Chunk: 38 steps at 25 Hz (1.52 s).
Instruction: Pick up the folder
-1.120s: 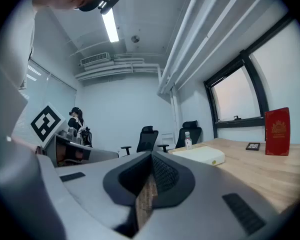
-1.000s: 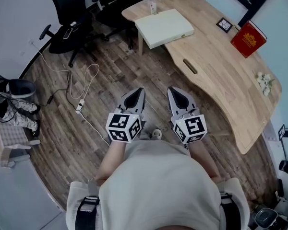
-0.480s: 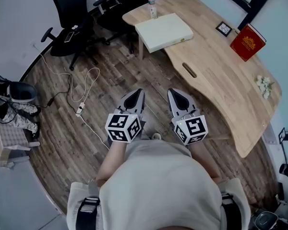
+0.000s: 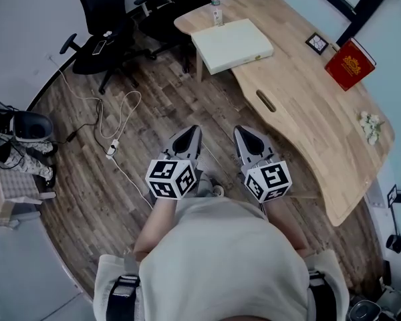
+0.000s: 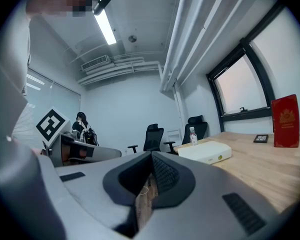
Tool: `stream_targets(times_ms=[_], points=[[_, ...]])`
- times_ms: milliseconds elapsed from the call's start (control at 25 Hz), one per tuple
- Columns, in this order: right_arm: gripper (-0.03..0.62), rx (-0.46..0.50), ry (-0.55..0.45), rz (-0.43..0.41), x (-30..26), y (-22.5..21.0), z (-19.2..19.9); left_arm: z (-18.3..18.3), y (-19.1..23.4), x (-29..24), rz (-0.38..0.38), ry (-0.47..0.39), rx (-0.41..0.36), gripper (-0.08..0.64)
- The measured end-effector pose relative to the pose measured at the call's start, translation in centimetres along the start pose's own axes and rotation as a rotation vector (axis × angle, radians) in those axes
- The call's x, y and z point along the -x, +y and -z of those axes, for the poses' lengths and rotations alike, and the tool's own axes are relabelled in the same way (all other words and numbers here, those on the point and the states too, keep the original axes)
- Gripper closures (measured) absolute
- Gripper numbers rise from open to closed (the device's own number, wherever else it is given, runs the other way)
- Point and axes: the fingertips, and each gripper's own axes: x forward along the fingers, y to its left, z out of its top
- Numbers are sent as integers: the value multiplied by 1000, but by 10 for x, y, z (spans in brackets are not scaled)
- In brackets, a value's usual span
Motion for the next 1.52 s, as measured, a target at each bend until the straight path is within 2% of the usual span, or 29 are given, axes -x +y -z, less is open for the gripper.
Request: stream_targets(times_ms=[320, 800, 1160, 1520], points=[[574, 16, 27, 5, -15, -6, 6, 0, 11, -12, -15, 11, 21, 538], [574, 3, 19, 47, -55, -39, -3, -24, 37, -58, 2, 10, 25, 538], [574, 27, 15, 77, -97, -65, -22, -42, 71, -101, 27, 30, 43, 538], [574, 41, 10, 105, -149, -85, -44, -72, 105, -145, 88, 57, 61, 538]])
